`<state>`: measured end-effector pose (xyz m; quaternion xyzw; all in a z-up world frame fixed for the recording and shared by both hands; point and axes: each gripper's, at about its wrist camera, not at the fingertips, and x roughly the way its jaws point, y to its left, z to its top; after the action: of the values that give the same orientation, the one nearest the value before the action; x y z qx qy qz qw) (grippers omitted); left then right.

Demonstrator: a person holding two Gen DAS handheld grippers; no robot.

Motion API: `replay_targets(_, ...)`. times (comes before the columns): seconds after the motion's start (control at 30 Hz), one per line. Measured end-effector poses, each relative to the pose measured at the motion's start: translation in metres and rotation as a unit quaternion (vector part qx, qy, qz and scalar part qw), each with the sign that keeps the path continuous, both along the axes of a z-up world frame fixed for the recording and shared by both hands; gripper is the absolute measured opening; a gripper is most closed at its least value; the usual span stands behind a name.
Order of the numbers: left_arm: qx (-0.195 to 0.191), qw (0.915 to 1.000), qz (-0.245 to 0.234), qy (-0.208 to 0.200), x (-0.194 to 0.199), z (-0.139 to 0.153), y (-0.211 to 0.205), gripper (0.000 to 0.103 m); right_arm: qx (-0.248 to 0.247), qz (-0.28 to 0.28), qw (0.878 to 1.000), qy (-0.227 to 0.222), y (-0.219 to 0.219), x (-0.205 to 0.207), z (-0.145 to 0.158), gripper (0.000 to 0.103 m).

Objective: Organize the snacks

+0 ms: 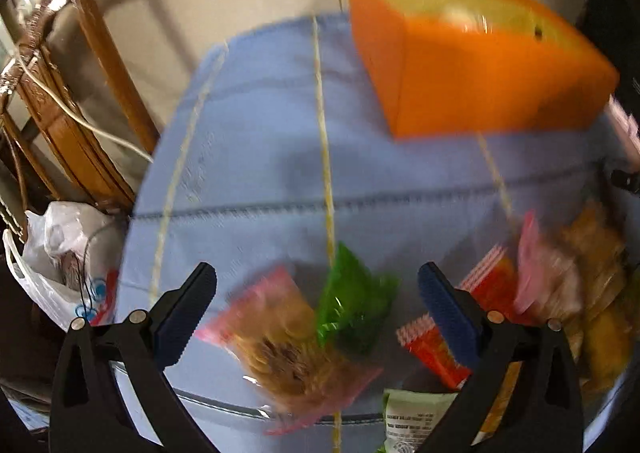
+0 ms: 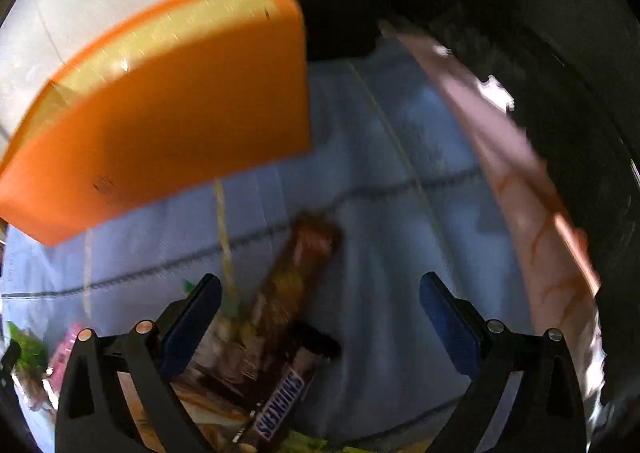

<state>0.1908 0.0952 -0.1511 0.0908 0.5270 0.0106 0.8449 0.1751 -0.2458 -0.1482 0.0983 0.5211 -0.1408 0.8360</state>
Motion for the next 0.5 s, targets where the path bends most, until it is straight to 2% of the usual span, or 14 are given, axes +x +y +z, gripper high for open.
replay_targets(0.1, 0.008, 0.9989, -0.042, 0.021, -0.007, -0.016, -0.015, 0.099, -0.018, -0.001, 1.000, 0.003, 0.005, -0.007, -0.011, 0.099)
replay_targets(0.2, 0.040, 0.9972, -0.062, 0.011, -0.006, -0.027, -0.027, 0.099, 0.007, 0.002, 1.000, -0.004, 0.007, -0.010, -0.016, 0.099)
replay_targets(0.27, 0.005, 0.9983, -0.056, 0.015, 0.002, -0.035, -0.023, 0.098, 0.012, 0.007, 1.000, -0.011, 0.009, -0.008, -0.021, 0.099)
replay_targets(0.3, -0.040, 0.9981, -0.034, 0.033, 0.006, -0.041, -0.016, 0.090, 0.021, 0.008, 1.000, -0.013, 0.007, -0.007, -0.021, 0.099)
replay_targets(0.33, -0.071, 0.9965, -0.023, 0.038, 0.009, -0.041, -0.013, 0.088, 0.033, 0.001, 0.999, -0.013, 0.005, -0.007, -0.023, 0.099)
replay_targets(0.37, -0.079, 0.9962, -0.016, 0.032, 0.008, -0.040, -0.012, 0.085, 0.042, -0.005, 0.999, -0.016, 0.005, -0.006, -0.022, 0.098)
replay_targets(0.4, -0.069, 0.9968, -0.025, 0.032, 0.006, -0.041, -0.015, 0.083, 0.048, -0.007, 0.999, -0.021, 0.004, -0.009, -0.022, 0.092)
replay_targets(0.43, -0.072, 0.9963, -0.038, 0.028, 0.004, -0.039, -0.018, 0.069, 0.034, -0.001, 0.999, -0.027, 0.007, -0.011, -0.020, 0.070)
replay_targets(0.47, -0.070, 0.9958, -0.052, 0.028, 0.001, -0.037, -0.022, 0.058, 0.024, 0.013, 0.999, -0.032, 0.011, -0.012, -0.017, 0.030)
replay_targets(0.5, -0.071, 0.9946, -0.068, 0.032, -0.001, -0.035, -0.025, 0.052, 0.005, 0.021, 0.999, -0.028, 0.016, -0.012, -0.015, 0.025)
